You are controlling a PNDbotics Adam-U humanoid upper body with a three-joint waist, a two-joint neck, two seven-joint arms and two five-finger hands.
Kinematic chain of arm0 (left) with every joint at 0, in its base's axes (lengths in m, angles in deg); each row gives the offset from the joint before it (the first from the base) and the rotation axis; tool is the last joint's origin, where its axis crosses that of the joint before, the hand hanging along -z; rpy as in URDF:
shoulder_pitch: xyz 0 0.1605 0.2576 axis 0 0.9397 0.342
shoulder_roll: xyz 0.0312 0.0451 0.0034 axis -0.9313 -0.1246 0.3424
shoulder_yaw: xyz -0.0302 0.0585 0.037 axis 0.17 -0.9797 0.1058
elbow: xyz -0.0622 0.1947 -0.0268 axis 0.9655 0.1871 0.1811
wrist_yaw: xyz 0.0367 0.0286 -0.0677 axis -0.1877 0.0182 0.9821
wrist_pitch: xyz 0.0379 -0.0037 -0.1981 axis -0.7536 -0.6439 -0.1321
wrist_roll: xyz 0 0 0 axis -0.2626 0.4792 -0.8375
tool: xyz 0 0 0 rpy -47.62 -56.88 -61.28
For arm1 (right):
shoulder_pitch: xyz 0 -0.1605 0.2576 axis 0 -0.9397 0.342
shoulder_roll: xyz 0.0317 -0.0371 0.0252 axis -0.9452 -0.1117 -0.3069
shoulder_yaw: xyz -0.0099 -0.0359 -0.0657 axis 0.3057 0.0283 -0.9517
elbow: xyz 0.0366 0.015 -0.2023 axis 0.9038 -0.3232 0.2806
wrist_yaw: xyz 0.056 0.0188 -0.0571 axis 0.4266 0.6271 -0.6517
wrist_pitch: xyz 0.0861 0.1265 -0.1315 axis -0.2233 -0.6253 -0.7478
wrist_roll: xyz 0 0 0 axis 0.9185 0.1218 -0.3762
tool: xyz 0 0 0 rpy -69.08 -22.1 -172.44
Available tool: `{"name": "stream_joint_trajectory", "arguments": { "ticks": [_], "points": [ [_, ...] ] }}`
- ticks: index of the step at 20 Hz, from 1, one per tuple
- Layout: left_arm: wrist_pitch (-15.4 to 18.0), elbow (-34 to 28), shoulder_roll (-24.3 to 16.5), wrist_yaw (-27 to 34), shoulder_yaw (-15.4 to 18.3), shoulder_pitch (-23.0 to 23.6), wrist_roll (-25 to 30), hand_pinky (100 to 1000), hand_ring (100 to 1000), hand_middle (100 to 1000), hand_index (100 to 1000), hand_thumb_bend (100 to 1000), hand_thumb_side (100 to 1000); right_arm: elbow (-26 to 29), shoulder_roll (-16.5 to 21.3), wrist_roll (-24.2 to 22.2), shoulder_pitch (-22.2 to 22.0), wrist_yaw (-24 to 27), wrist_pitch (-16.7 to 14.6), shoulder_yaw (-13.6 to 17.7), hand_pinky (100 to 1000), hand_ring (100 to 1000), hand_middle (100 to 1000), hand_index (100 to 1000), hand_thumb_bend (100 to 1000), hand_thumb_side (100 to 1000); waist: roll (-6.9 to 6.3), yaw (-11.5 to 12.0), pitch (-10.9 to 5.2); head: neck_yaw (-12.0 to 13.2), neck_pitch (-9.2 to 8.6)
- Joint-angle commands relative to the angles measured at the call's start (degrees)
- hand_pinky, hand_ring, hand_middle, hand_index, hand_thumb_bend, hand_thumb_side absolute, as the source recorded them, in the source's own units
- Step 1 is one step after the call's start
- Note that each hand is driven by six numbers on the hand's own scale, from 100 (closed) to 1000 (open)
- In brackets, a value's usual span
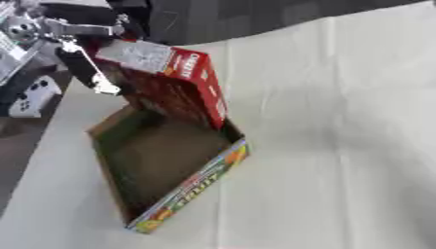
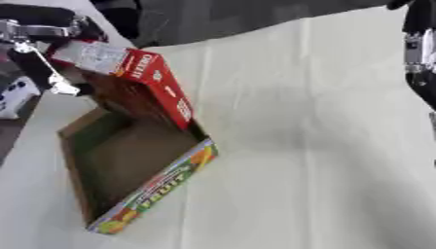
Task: Pick up objects on the table and place them in the box.
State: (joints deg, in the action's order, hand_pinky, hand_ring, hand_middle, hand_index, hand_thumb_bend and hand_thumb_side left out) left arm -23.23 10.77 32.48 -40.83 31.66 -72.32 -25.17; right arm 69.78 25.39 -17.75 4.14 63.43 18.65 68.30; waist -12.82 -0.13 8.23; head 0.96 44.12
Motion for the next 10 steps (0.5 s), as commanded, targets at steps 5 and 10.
{"name": "stream_joint_trajectory", "arguments": {
  "ticks": [5,10],
  "points": [
    [9.0,-0.6,-1.6,-1.2,-2.2,0.2,15.5,603,676,707,714,273,968,0.7,0.2,-0.2,0.6,0.1,0.0,0.3,519,752,800,840,100,646,0.6,0.0,-0.39,0.2,-0.01],
    [9.3,2.0,-1.5,-7.9,-4.5,1.0,15.5,801,842,861,849,713,1000,0.7,0.1,-0.3,0.7,0.2,0.0,0.3,519,752,800,841,100,646,0.7,-0.2,-0.3,0.4,-0.01]
  ]
}}
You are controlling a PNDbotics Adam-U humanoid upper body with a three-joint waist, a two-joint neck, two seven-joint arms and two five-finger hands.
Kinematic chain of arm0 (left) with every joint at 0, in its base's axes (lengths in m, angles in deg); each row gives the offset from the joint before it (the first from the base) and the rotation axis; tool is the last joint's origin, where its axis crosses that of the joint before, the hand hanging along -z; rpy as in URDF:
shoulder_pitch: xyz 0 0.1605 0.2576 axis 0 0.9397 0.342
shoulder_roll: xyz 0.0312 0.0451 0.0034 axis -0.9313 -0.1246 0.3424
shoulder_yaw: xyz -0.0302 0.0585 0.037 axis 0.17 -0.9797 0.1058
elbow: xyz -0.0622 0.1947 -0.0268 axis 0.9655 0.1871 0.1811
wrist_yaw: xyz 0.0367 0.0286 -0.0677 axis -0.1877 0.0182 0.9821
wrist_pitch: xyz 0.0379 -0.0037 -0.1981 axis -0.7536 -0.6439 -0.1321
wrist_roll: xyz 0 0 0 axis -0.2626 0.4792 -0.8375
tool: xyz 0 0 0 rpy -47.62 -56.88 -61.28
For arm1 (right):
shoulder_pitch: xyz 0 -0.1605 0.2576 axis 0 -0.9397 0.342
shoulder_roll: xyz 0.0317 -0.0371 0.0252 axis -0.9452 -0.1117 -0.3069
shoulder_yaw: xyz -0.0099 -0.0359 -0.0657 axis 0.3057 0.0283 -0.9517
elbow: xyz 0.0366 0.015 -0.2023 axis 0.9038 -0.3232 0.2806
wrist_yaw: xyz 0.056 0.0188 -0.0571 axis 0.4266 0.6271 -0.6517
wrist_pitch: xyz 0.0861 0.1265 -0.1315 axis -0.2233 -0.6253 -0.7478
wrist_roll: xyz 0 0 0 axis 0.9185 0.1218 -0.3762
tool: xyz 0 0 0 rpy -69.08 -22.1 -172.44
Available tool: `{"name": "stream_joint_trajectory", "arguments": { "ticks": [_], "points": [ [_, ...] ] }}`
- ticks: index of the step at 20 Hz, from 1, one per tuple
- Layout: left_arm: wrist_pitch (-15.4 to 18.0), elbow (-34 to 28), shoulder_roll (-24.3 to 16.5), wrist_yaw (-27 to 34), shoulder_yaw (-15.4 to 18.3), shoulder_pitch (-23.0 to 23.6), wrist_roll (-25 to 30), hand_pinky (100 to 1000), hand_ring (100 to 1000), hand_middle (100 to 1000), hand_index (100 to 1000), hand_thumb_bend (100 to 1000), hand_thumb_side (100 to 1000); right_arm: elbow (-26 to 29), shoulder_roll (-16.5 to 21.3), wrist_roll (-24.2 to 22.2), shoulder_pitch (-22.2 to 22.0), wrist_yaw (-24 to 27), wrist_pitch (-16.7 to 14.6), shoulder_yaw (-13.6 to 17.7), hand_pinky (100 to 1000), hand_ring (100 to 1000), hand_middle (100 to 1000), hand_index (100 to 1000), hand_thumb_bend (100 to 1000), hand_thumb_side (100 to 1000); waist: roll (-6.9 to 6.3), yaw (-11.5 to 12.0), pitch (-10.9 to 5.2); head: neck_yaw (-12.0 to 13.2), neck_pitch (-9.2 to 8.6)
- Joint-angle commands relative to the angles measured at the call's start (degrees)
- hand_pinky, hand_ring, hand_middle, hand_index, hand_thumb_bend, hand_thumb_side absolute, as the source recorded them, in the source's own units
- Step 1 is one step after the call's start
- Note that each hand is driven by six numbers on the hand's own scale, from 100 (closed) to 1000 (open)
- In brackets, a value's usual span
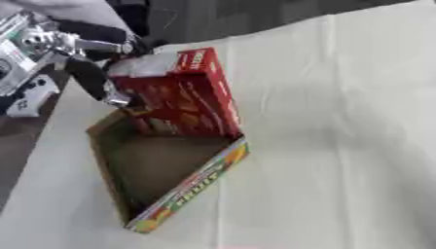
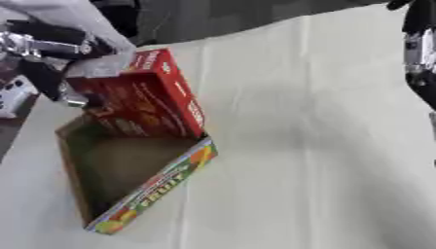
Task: Pick up objects on the table and place them in the box.
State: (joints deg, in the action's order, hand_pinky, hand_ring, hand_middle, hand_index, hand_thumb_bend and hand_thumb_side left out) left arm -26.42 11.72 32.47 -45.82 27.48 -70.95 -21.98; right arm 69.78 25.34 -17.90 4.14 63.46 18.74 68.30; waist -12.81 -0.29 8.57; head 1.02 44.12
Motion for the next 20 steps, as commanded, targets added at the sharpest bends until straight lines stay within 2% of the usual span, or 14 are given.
{"name": "stream_joint_trajectory", "arguments": {
  "ticks": [1,2,3,6,10,12,13,14,15,17,20],
  "points": [
    [12.9,1.7,-1.4,-4.0,-0.7,-0.3,12.3,911,937,946,944,783,1000,0.7,0.1,-0.1,0.7,0.2,-0.1,0.3,519,753,800,841,100,646,0.73,0.0,-0.6,0.4,-0.01],
    [13.5,2.3,-1.2,-4.9,-0.9,-0.2,12.3,930,953,958,956,790,1000,0.7,0.1,-0.1,0.7,0.2,-0.1,0.3,519,752,800,841,100,646,0.77,0.0,-0.59,0.4,-0.01],
    [14.0,2.8,-1.0,-5.3,-0.9,-0.3,12.3,1000,1000,1000,1000,797,1000,0.7,0.1,-0.1,0.7,0.2,-0.1,0.3,518,752,800,841,100,646,0.81,0.0,-0.57,0.5,-0.01],
    [14.6,3.8,-0.6,-5.8,-0.2,-0.8,12.3,1000,1000,1000,1000,788,1000,0.7,-0.1,-0.2,0.6,0.2,-0.1,0.3,518,753,801,842,100,646,0.93,0.1,-0.54,0.8,-0.01],
    [14.5,5.1,-0.2,-8.3,1.0,-1.6,12.3,1000,1000,1000,1000,841,1000,0.6,-0.1,-0.1,0.6,0.3,-0.1,0.4,518,753,801,842,100,646,1.09,0.1,-0.44,0.8,-0.01],
    [14.1,5.0,0.4,-10.1,3.2,-2.7,12.3,1000,1000,1000,1000,830,1000,0.6,-0.2,-0.1,0.6,0.3,-0.1,0.4,518,753,801,842,100,646,1.28,0.1,-0.39,0.8,-0.01],
    [13.8,4.2,0.8,-11.0,5.3,-3.7,12.3,1000,1000,1000,1000,677,1000,0.6,-0.3,-0.1,0.5,0.3,-0.2,0.4,518,753,801,843,100,646,1.41,0.2,-0.4,0.8,-0.01],
    [13.1,3.1,1.4,-11.0,8.2,-4.6,12.3,1000,1000,1000,1000,719,1000,0.5,-0.3,-0.1,0.5,0.3,-0.2,0.5,518,753,801,843,100,646,1.53,0.3,-0.38,0.7,-0.01],
    [13.0,1.5,1.7,-11.2,10.4,-5.5,12.1,1000,1000,1000,1000,477,1000,0.5,-0.3,-0.1,0.4,0.3,-0.2,0.5,518,753,801,843,100,647,1.64,0.4,-0.38,0.7,-0.01],
    [11.7,-0.3,2.9,-4.7,15.4,-6.5,11.5,1000,1000,1000,1000,290,983,0.5,-0.4,0.0,0.4,0.3,-0.2,0.6,518,753,801,843,100,646,1.88,0.4,-0.29,0.6,-0.01],
    [9.7,-2.7,3.5,8.9,19.5,-6.7,11.3,963,969,970,981,208,1000,0.5,-0.5,0.0,0.5,0.3,-0.3,0.6,518,753,802,843,100,646,2.13,0.3,-0.05,0.6,-0.01]
  ]
}}
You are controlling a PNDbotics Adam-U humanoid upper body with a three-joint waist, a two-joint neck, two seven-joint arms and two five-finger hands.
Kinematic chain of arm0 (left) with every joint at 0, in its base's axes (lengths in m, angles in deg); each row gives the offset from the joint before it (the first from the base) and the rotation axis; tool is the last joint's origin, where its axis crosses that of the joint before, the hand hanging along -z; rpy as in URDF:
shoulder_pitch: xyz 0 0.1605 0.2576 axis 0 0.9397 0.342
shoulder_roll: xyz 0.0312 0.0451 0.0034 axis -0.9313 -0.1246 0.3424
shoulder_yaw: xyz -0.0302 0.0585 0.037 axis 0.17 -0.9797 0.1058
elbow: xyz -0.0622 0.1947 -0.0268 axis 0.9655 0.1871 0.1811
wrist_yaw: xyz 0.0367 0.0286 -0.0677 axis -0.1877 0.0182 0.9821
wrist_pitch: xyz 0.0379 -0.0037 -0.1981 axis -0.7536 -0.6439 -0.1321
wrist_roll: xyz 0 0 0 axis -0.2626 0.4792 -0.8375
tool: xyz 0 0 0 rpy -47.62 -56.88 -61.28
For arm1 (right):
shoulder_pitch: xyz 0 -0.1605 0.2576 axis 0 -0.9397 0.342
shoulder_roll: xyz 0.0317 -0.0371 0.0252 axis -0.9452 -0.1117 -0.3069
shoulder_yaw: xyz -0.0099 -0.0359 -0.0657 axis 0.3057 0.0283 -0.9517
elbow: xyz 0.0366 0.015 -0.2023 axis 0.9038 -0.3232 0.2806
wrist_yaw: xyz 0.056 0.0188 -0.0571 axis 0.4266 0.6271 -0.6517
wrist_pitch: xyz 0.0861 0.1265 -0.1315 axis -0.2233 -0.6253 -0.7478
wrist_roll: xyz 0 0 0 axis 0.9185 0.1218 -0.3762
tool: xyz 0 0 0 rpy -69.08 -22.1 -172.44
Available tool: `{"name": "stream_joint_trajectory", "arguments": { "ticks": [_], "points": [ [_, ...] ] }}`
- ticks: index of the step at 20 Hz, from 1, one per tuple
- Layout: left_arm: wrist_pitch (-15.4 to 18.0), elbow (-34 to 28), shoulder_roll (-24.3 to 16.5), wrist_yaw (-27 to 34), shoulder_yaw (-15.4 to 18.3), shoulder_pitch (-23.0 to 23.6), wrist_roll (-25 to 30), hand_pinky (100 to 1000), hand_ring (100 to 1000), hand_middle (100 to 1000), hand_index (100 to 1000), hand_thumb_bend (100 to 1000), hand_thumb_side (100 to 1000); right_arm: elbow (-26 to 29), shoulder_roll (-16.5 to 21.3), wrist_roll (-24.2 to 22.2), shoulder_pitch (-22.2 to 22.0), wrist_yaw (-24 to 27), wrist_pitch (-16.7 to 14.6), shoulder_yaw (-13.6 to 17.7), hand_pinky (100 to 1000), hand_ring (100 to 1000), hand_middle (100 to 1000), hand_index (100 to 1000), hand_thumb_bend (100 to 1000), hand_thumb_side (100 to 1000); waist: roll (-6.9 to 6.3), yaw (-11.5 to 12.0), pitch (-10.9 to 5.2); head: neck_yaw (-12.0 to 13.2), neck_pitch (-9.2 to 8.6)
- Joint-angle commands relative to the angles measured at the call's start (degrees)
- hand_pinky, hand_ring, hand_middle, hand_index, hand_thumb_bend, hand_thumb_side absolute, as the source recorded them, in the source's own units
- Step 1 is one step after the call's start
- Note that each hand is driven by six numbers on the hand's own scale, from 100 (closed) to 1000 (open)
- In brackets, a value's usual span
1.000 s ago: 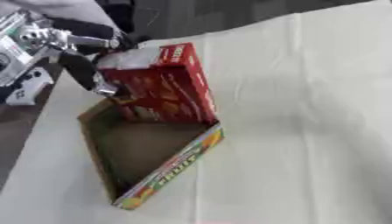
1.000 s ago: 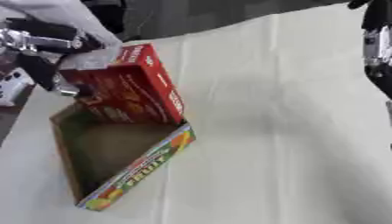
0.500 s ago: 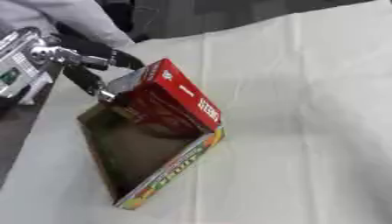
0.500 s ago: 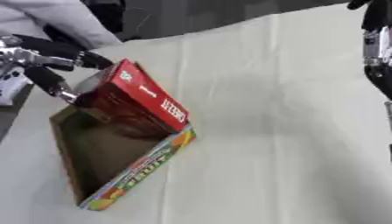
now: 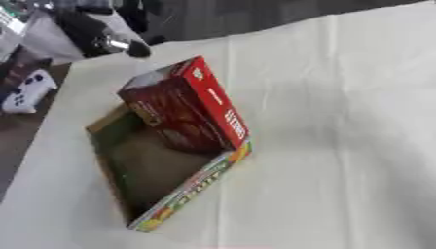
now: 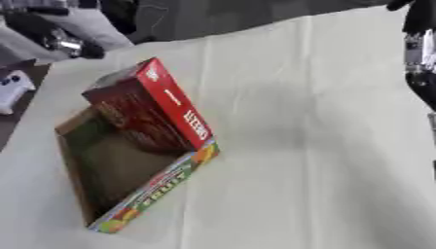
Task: Pick up objects on the table and place them in the box.
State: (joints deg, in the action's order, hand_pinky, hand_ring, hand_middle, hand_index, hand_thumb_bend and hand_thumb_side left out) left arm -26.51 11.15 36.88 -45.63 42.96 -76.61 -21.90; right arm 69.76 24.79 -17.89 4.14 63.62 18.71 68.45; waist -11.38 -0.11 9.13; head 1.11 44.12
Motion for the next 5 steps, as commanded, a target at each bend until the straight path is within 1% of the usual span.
{"name": "stream_joint_trajectory", "arguments": {
  "ticks": [1,3,5],
  "points": [
    [8.9,-2.7,-1.1,13.0,4.5,-0.8,11.7,948,956,958,967,187,1000,0.5,0.1,0.0,0.5,0.1,-0.3,0.5,518,754,802,844,100,646,0.71,0.0,-0.53,0.5,-0.01],
    [6.5,-4.1,-1.7,21.8,4.2,0.2,12.1,908,925,929,938,152,1000,0.5,0.1,0.0,0.6,0.1,-0.3,0.5,518,754,802,845,100,646,0.73,0.0,-0.27,0.5,-0.01],
    [3.8,-6.1,-2.4,28.3,3.4,1.2,12.2,875,894,899,911,130,1000,0.5,0.0,-0.1,0.8,0.1,-0.4,0.4,518,754,802,845,100,646,0.77,-0.1,-0.07,0.6,-0.01]
  ]
}}
